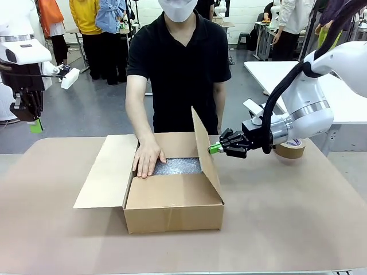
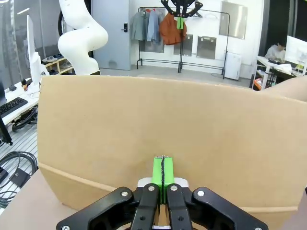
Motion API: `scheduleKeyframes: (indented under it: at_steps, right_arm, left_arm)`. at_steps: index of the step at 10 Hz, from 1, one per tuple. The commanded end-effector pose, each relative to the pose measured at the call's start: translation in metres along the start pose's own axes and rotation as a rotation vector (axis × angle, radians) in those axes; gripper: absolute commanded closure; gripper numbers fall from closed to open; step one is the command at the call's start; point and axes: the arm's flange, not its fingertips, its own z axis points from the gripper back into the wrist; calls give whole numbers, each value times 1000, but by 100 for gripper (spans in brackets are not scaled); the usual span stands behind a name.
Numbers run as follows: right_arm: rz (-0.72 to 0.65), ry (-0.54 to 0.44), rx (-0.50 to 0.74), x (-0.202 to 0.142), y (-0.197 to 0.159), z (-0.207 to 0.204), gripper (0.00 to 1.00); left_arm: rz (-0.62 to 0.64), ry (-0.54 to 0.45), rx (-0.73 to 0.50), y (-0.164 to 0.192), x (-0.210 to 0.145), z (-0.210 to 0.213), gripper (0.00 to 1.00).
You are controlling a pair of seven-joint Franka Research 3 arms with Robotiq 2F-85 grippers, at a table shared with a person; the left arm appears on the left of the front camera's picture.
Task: Wrap the clocks to prevent damage.
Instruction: Push the right (or left) flap of the Package Box to close it.
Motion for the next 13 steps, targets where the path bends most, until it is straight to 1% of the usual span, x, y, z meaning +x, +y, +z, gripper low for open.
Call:
scheduleKeyframes:
  at_steps: [1, 5, 6, 10, 11, 12, 13]
  right_arm:
    - [-31, 16, -7, -3, -1, -10, 99]
    - [-56, 44, 18, -15, -5, -28, 99]
    - [-59, 66, 34, -18, -5, -34, 99]
    - [-89, 121, 22, -34, -8, -32, 99]
    - [-86, 121, -1, -33, -11, -28, 99]
    - [-66, 47, 18, -19, -3, -26, 99]
    - [-66, 47, 18, -19, -3, -26, 99]
  left_arm:
    - [-3, 8, -6, 0, -1, 3, 100]
    - [-3, 8, -6, 0, -1, 3, 100]
    - [-3, 8, -6, 0, -1, 3, 100]
    - [-3, 8, -6, 0, -1, 3, 100]
    - [-3, 8, -6, 0, -1, 3, 100]
    - [-3, 8, -6, 0, -1, 3, 100]
    - [-3, 8, -6, 0, -1, 3, 100]
